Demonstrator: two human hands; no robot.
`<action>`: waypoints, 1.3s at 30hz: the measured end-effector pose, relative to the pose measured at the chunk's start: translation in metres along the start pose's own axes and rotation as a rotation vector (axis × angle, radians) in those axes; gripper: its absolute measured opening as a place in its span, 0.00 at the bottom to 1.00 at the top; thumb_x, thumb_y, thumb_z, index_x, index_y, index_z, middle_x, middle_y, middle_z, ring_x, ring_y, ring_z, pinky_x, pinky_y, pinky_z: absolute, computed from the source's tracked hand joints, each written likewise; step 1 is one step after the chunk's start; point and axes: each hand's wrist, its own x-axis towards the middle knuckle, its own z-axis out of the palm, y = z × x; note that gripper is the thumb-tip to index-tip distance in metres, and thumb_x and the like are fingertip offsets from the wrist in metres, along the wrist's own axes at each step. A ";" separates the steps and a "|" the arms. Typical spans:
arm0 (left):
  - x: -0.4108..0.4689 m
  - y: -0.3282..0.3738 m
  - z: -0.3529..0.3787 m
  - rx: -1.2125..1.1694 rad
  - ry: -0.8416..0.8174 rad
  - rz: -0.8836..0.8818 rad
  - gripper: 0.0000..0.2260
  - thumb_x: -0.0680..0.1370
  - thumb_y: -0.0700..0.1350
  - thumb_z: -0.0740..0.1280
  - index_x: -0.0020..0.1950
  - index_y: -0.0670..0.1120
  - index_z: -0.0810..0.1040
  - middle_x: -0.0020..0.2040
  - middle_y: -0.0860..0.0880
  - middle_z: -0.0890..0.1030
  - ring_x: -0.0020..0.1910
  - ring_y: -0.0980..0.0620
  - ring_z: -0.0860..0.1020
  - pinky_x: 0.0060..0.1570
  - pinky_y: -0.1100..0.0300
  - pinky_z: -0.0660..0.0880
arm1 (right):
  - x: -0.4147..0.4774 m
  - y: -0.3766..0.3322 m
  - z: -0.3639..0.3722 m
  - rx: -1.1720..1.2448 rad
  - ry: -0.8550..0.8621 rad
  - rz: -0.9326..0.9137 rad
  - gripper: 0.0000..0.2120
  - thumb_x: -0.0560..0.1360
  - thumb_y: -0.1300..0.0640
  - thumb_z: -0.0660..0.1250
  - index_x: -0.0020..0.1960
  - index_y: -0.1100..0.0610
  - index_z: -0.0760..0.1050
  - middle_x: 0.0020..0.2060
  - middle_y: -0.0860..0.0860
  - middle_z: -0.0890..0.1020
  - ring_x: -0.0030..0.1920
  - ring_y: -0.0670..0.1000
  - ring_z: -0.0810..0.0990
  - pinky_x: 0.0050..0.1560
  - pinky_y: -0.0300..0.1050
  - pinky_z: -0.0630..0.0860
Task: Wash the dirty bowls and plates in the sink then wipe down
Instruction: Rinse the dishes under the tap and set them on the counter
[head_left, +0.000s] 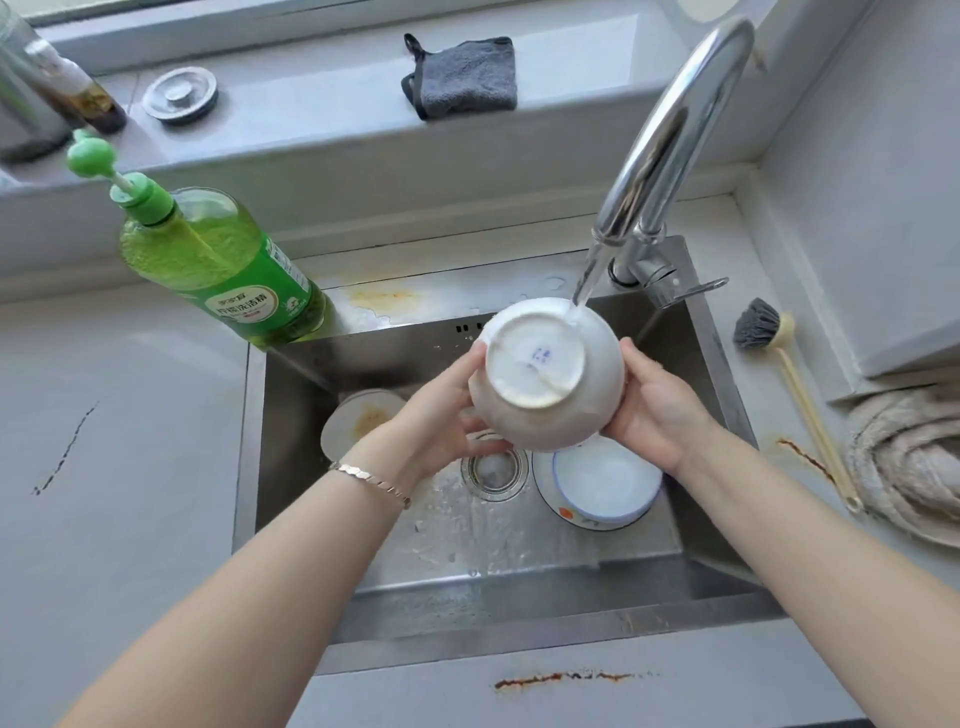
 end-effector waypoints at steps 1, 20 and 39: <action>0.003 0.002 0.007 0.002 0.003 -0.010 0.17 0.77 0.60 0.60 0.56 0.50 0.76 0.53 0.46 0.80 0.46 0.47 0.80 0.48 0.48 0.79 | -0.001 -0.005 -0.004 -0.050 0.007 -0.006 0.17 0.80 0.46 0.53 0.53 0.53 0.77 0.41 0.50 0.84 0.42 0.50 0.81 0.42 0.47 0.76; -0.004 0.016 -0.003 0.115 0.188 0.087 0.08 0.80 0.49 0.60 0.57 0.49 0.72 0.52 0.45 0.78 0.51 0.45 0.79 0.55 0.47 0.77 | 0.012 -0.020 -0.005 -0.453 -0.004 -0.045 0.31 0.63 0.50 0.72 0.64 0.55 0.70 0.56 0.56 0.78 0.48 0.56 0.80 0.32 0.46 0.79; -0.006 0.025 0.041 0.060 -0.068 -0.124 0.26 0.78 0.63 0.54 0.57 0.41 0.74 0.51 0.37 0.80 0.42 0.39 0.81 0.35 0.49 0.82 | -0.053 -0.026 -0.037 -1.196 0.077 -0.825 0.36 0.57 0.56 0.79 0.58 0.46 0.64 0.47 0.48 0.76 0.45 0.44 0.73 0.48 0.25 0.69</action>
